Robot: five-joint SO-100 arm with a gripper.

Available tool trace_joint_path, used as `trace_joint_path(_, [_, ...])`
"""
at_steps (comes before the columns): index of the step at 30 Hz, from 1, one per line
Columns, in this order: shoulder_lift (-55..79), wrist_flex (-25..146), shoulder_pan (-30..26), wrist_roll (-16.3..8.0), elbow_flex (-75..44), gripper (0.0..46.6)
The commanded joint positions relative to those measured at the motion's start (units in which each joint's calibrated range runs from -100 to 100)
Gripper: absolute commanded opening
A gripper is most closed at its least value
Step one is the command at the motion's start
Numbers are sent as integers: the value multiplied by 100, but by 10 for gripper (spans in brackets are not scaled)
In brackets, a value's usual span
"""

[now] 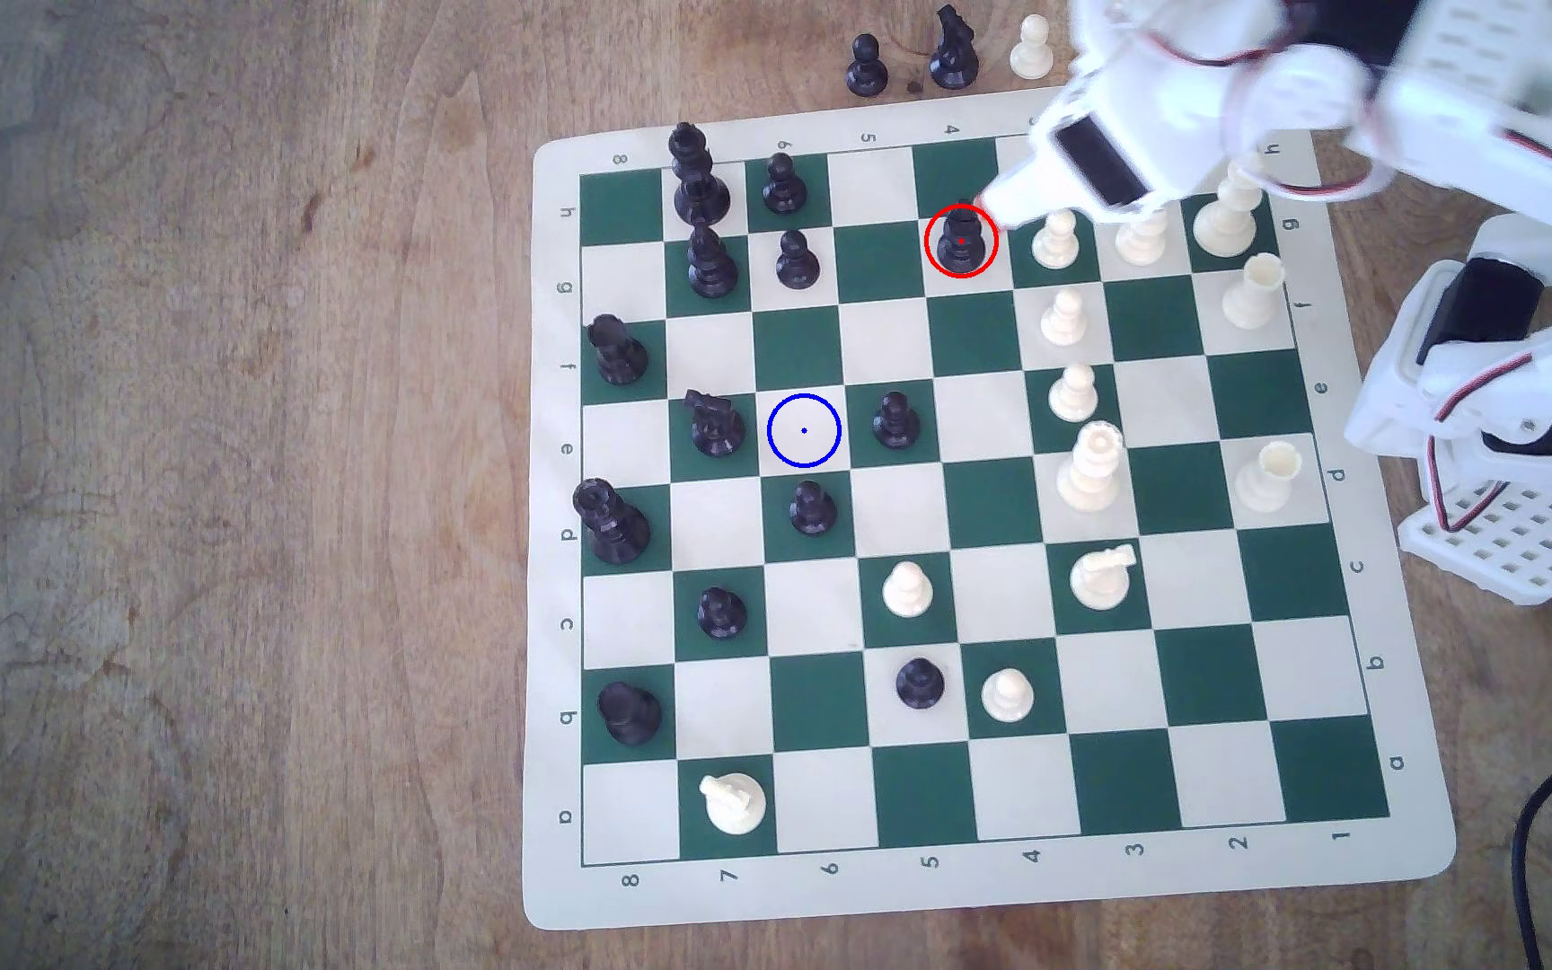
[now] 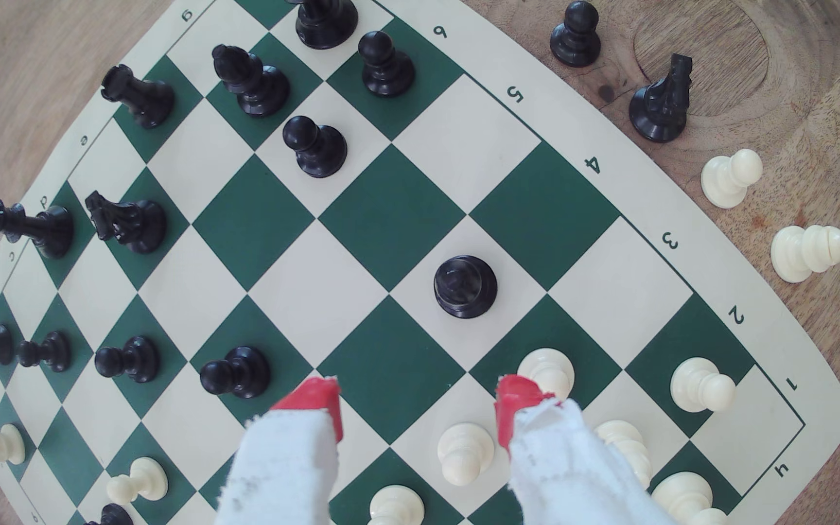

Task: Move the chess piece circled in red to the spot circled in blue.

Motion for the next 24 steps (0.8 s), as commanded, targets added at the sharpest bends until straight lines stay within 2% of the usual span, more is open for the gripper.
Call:
trace_joint_path(1, [495, -106, -59, 73, -616, 179])
trace_joint_path(11, [1123, -802, -43, 122, -281, 209])
trace_joint_path(24, [2023, -958, 58, 274, -381, 190])
